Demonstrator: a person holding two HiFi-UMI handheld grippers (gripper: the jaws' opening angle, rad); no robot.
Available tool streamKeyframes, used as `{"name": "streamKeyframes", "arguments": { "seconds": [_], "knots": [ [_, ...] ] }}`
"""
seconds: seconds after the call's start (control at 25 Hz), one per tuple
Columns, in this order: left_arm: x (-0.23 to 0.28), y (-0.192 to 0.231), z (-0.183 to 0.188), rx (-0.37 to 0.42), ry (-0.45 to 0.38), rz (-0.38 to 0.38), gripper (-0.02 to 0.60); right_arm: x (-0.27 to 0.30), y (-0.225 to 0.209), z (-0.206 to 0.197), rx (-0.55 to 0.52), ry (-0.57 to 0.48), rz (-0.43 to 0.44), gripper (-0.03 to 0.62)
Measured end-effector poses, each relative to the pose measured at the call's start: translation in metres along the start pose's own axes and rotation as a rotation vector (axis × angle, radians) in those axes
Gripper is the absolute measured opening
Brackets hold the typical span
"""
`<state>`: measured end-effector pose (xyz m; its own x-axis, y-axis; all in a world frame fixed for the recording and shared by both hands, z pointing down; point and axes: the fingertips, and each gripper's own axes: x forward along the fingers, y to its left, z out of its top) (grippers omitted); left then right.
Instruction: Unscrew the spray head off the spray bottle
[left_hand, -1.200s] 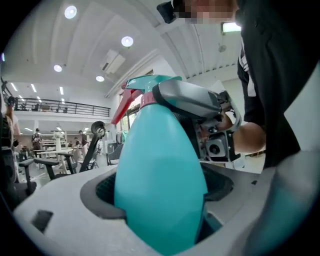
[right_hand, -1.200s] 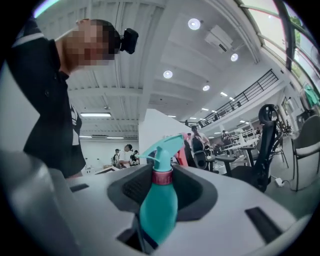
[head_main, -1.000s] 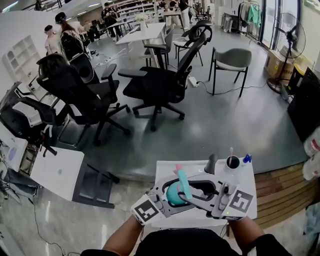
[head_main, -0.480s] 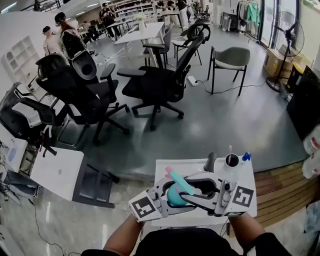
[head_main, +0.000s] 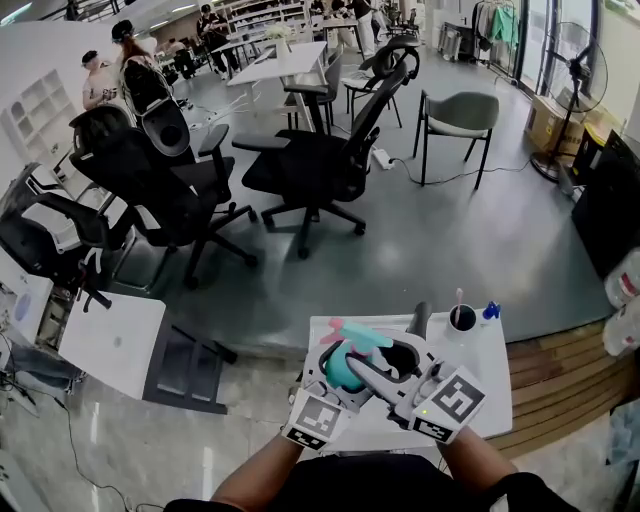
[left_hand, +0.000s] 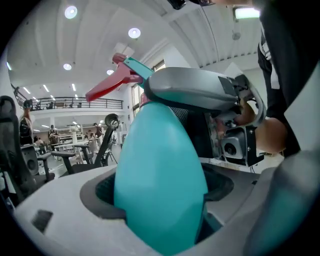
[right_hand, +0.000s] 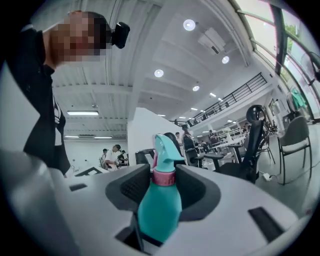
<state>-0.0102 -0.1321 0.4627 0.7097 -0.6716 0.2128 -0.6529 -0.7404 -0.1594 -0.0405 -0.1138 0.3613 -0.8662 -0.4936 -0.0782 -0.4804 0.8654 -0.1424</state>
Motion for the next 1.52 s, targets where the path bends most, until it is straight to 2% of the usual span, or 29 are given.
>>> {"name": "streamKeyframes", "arguments": {
  "seconds": [0.16,0.36,0.48,0.56,0.64,0.76,0.88,0.92,1.0,1.08,1.12,1.2,1.28,1.36,1.44,1.52],
  "knots": [
    [0.0,0.001,0.001,0.013,-0.001,0.03,0.431,0.0,0.001,0.001,0.009,-0.004,-0.012,0.152],
    [-0.004,-0.01,0.007,-0.005,-0.048,-0.067,0.431,-0.004,0.008,0.006,0.008,-0.012,0.039,0.141],
    [-0.007,-0.022,0.013,-0.018,-0.071,-0.181,0.431,-0.008,0.012,0.008,0.007,-0.016,0.099,0.14],
    [-0.013,-0.033,0.025,-0.041,-0.116,-0.27,0.431,-0.013,0.02,0.012,-0.014,-0.026,0.165,0.14],
    [-0.022,-0.045,0.036,-0.046,-0.16,-0.378,0.431,-0.018,0.032,0.016,-0.033,-0.03,0.255,0.14],
    [-0.038,-0.067,0.04,-0.001,-0.194,-0.566,0.431,-0.027,0.055,0.025,0.0,-0.022,0.409,0.14],
    [-0.053,-0.09,0.049,-0.006,-0.227,-0.739,0.431,-0.039,0.072,0.029,0.009,-0.031,0.554,0.14],
    [-0.057,-0.095,0.053,-0.016,-0.238,-0.775,0.431,-0.042,0.075,0.031,0.014,-0.037,0.591,0.14],
    [-0.057,-0.098,0.059,-0.045,-0.25,-0.794,0.431,-0.045,0.076,0.033,0.03,-0.044,0.627,0.14],
    [-0.051,-0.092,0.059,-0.083,-0.243,-0.747,0.431,-0.042,0.067,0.033,0.04,-0.065,0.597,0.143],
    [-0.046,-0.086,0.057,-0.098,-0.232,-0.7,0.431,-0.039,0.06,0.033,0.036,-0.082,0.555,0.144],
    [-0.033,-0.066,0.05,-0.104,-0.195,-0.555,0.431,-0.033,0.041,0.029,0.009,-0.102,0.428,0.145],
    [-0.02,-0.039,0.037,-0.086,-0.141,-0.367,0.431,-0.027,0.022,0.024,-0.024,-0.097,0.29,0.195],
    [-0.012,-0.01,0.021,-0.064,-0.094,-0.195,0.431,-0.024,0.009,0.02,-0.049,-0.076,0.188,0.196],
    [-0.01,0.009,0.011,-0.07,-0.074,-0.082,0.431,-0.021,0.004,0.017,-0.07,-0.053,0.135,0.193],
    [-0.009,0.017,0.008,-0.079,-0.066,-0.025,0.431,-0.019,0.001,0.015,-0.093,-0.033,0.099,0.185]
  ]
}}
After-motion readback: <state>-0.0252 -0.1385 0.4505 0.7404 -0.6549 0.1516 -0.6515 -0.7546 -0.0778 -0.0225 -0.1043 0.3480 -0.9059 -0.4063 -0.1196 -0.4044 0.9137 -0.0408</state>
